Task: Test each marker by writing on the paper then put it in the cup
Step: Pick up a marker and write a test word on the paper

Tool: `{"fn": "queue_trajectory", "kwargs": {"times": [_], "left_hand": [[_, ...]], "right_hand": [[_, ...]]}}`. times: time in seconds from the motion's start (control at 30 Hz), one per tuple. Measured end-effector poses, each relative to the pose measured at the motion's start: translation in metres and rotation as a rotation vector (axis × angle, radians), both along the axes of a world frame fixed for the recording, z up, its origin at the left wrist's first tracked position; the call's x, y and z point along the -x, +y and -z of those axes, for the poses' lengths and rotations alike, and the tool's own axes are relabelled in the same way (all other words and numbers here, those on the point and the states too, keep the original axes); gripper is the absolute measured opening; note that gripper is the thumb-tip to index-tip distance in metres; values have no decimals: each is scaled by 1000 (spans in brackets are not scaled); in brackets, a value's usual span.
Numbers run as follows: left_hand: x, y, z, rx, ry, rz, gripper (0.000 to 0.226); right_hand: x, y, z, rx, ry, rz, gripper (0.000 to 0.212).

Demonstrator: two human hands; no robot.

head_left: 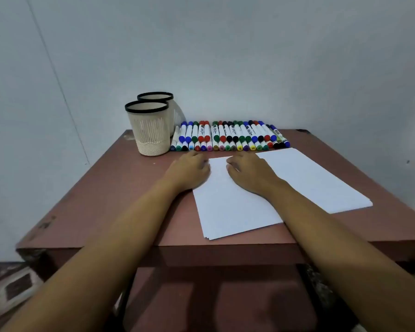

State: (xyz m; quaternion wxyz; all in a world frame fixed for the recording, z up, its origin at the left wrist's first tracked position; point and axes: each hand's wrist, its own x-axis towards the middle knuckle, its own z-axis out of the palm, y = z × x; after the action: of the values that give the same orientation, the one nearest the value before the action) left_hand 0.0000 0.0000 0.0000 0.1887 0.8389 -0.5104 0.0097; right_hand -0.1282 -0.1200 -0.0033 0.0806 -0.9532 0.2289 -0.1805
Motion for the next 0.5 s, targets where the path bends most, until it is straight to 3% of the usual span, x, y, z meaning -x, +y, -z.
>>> {"fn": "queue_trajectory", "kwargs": {"times": [0.2,0.33,0.5], "left_hand": [[-1,0,1,-22,-8,-9,39],[0,0,-1,-8,-14,1,37],[-1,0,0,4,-18,8,36]], "right_hand": [[-4,-7,-16,-150,-59,36,29],[-18,-52,-41,-122,-197,265,26],[-26,-102,-49,-78,-96,512,21]]}}
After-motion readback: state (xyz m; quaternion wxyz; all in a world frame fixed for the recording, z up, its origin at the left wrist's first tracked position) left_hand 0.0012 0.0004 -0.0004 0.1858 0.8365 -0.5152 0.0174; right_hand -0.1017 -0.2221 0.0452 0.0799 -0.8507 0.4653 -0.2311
